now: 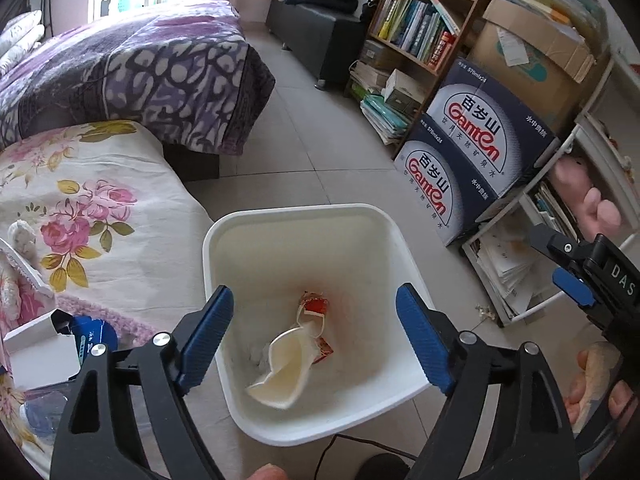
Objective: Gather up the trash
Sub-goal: 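Move both tools over the bin and release the cup and can, then return the left tool to the bed and grasp the blue-white box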
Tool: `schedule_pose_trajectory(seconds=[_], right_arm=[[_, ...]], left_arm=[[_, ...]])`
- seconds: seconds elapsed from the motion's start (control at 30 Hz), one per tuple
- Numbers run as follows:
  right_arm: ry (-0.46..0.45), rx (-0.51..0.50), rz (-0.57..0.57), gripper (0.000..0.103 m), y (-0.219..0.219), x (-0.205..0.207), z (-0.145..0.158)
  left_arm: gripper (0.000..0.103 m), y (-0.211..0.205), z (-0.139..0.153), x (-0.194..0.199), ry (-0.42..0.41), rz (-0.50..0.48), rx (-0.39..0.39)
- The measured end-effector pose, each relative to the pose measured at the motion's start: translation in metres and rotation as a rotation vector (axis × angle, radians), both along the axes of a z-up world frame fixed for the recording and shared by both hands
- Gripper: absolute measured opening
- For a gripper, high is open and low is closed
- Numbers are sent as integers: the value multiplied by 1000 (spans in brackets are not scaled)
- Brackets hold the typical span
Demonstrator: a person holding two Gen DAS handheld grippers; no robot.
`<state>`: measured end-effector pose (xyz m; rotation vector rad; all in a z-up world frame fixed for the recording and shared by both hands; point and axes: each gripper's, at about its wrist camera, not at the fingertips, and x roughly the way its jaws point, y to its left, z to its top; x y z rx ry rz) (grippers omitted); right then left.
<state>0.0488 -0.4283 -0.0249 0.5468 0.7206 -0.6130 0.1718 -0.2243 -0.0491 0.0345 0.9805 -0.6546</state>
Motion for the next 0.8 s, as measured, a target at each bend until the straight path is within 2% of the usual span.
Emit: schedule_pose_trajectory(seconds=[0.23,0.47,0.63,0.8], right_arm=[[33,-33,36,93,14,12,0],[67,-58,90,96,45,34,-6],[86,-59,142,96,69,52,-11],[97,-67,196,96,95,69,-16]], left_arm=[[81,18,2,6,-35,54,54],[85,53,1,19,-89,153,174],[86,88,1,34,-117,264,285],[87,135,-2,53,-102,392,351]])
